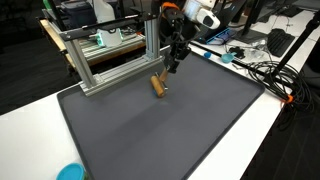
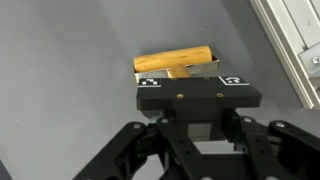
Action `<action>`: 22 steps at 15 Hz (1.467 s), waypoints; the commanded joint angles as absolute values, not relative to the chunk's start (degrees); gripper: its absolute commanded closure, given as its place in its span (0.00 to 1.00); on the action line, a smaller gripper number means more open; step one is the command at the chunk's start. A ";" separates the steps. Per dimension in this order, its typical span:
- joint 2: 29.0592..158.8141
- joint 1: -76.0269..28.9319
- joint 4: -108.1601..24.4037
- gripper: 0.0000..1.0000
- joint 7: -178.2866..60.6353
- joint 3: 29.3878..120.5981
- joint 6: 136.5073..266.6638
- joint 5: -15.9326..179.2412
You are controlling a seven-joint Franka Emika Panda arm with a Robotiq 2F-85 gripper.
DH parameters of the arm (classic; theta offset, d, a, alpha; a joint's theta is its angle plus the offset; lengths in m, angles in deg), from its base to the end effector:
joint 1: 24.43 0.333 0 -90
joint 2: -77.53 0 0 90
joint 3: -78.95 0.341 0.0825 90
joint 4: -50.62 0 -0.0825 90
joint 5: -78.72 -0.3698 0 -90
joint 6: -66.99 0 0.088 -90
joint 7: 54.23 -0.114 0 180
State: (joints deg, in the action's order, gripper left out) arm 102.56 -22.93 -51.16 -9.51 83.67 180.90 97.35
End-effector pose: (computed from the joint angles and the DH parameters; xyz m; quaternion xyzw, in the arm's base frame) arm 0.6260 0.0417 0.3237 0.8533 0.4949 -0.1434 0.0794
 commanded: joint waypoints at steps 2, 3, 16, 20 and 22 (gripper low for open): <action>102.84 -26.51 -57.58 0.78 -6.13 85.03 190.04 90.99; 101.99 -26.81 -58.91 0.78 -5.66 84.89 191.26 90.78; 97.65 -27.15 -68.36 0.78 -4.62 82.83 196.69 91.25; 98.67 -27.02 -66.63 0.78 -4.17 82.50 194.44 92.22; 99.22 -26.72 -65.97 0.78 -4.48 82.51 193.67 92.73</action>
State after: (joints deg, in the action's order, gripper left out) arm 93.33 -26.79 -65.30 -4.94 83.23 194.32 93.44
